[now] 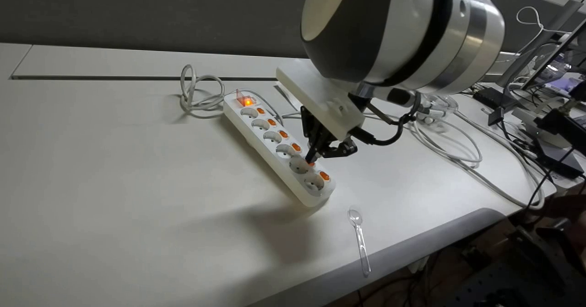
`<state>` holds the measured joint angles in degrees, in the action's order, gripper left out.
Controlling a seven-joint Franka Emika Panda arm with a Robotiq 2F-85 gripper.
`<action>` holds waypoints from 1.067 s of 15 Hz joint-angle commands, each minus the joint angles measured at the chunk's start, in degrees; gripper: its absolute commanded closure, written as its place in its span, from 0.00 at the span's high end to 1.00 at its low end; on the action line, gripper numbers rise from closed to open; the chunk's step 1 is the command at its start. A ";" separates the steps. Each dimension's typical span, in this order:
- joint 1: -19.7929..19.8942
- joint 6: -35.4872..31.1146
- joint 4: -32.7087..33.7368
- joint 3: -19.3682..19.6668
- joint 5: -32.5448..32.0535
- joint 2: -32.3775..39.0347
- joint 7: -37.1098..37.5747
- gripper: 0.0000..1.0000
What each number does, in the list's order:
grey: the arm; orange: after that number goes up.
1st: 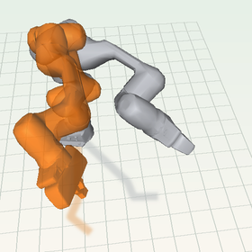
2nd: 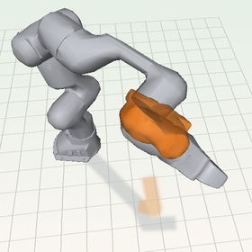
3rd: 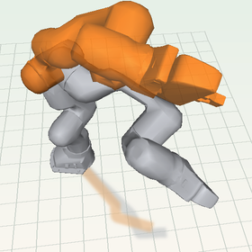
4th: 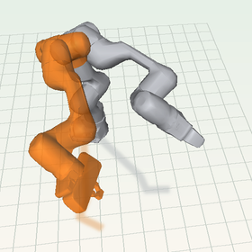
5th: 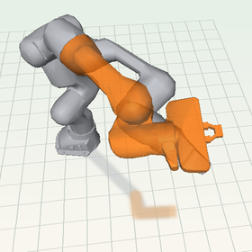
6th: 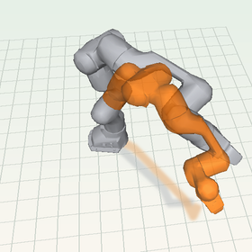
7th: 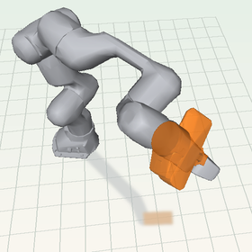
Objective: Turn off the second switch from the bottom on the adapter
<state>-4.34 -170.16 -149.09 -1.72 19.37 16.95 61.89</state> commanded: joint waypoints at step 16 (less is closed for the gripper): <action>0.67 -2.42 0.71 -1.10 1.97 0.44 -4.18 0.00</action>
<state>-4.31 -172.28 -149.04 -1.75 19.51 17.37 59.47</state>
